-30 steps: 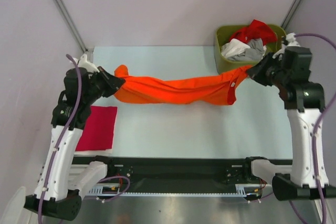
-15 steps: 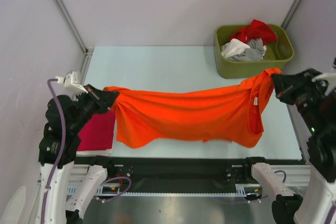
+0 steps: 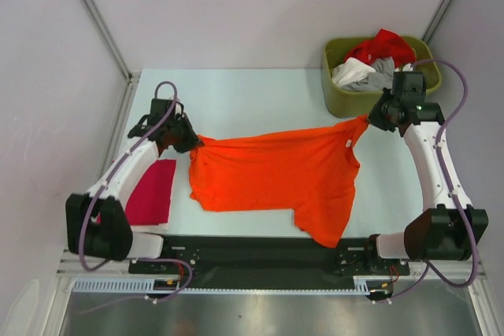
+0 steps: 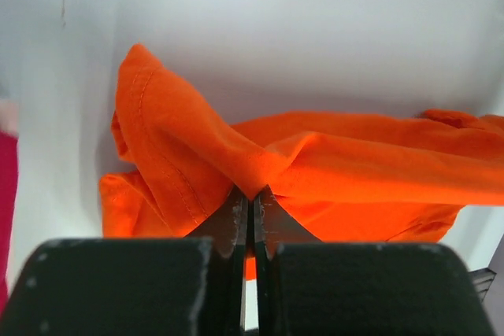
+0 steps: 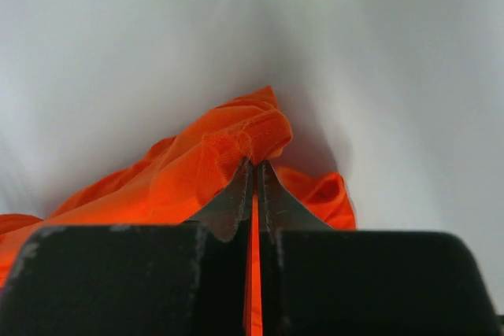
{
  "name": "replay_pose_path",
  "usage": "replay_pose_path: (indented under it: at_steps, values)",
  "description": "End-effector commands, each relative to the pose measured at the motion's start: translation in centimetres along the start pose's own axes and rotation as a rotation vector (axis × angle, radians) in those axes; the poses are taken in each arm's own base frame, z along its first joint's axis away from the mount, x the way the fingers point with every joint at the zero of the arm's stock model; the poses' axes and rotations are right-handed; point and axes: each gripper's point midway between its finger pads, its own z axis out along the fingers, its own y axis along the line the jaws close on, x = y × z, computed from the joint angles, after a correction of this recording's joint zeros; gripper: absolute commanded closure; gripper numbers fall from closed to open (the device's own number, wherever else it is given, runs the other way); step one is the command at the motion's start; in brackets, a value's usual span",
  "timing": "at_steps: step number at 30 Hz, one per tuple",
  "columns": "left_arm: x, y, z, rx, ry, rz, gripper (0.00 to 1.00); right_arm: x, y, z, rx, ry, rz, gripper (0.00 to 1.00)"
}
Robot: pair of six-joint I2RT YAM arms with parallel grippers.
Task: Fold and stack the t-shirts
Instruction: Flatten the tshirt out
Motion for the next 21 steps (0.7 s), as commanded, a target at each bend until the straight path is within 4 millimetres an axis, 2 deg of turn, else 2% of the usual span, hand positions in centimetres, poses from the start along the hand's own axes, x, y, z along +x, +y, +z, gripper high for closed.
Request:
replay_pose_path:
  at_steps: [1, 2, 3, 5, 6, 8, 9, 10, 11, 12, 14, 15, 17, 18, 20, 21]
  values:
    - [-4.7, -2.2, 1.6, 0.056, -0.079, 0.067, 0.97, -6.5, 1.6, 0.2, -0.028, -0.209, -0.039, 1.00]
    - [-4.2, -1.6, 3.7, 0.037, -0.026, 0.064, 0.97, -6.7, 1.7, 1.4, -0.019, -0.194, -0.037, 1.00]
    - [-5.0, -2.0, 4.0, 0.042, -0.031, 0.081, 0.97, -6.9, 1.8, 2.0, -0.015, -0.189, -0.034, 1.00]
    - [-5.2, -1.8, 5.4, 0.037, -0.018, 0.089, 0.97, -7.0, 1.9, 3.7, -0.009, -0.163, -0.027, 1.00]
    - [-5.5, -1.9, 6.3, 0.039, -0.004, 0.100, 0.96, -6.8, 1.8, 4.1, 0.000, -0.150, -0.024, 1.00]
    - [-6.0, -2.1, 7.0, 0.039, 0.002, 0.118, 0.93, -6.7, 1.7, 4.8, 0.010, -0.135, -0.022, 1.00]
    - [-6.8, -2.5, 7.3, 0.044, -0.004, 0.139, 0.90, -6.7, 1.6, 5.2, 0.022, -0.119, -0.021, 0.96]
    - [-7.0, -2.5, 7.4, 0.039, -0.002, 0.149, 0.77, -6.8, 1.4, 5.4, 0.040, -0.117, -0.022, 0.91]
    - [-7.5, -2.6, 7.4, 0.035, -0.008, 0.161, 0.68, -6.9, 1.1, 5.5, 0.057, -0.118, -0.022, 0.87]
    - [-8.5, -3.0, 7.1, 0.030, -0.028, 0.183, 0.59, -6.9, 0.7, 5.8, 0.085, -0.098, -0.024, 0.74]
    - [-8.8, -1.8, 6.6, -0.046, -0.023, 0.194, 0.40, -6.9, -0.2, 5.9, 0.140, -0.056, -0.023, 0.63]
    - [-9.3, -1.7, 6.1, -0.067, -0.032, 0.213, 0.35, -6.6, -0.7, 5.7, 0.175, -0.003, -0.029, 0.56]
    - [-9.0, -0.5, 4.6, -0.143, -0.029, 0.216, 0.34, -6.0, -1.5, 5.0, 0.221, 0.033, -0.042, 0.51]
    - [-8.0, 0.3, 4.2, -0.163, -0.010, 0.212, 0.35, -5.3, -2.0, 4.4, 0.239, 0.060, -0.057, 0.47]
    - [-6.8, 0.4, 2.1, -0.153, -0.025, 0.200, 0.37, -4.2, -2.4, 3.1, 0.238, 0.071, -0.066, 0.41]
    - [-4.5, 1.8, 2.2, -0.168, 0.020, 0.172, 0.40, -3.5, -2.7, 2.6, 0.239, 0.085, -0.075, 0.39]
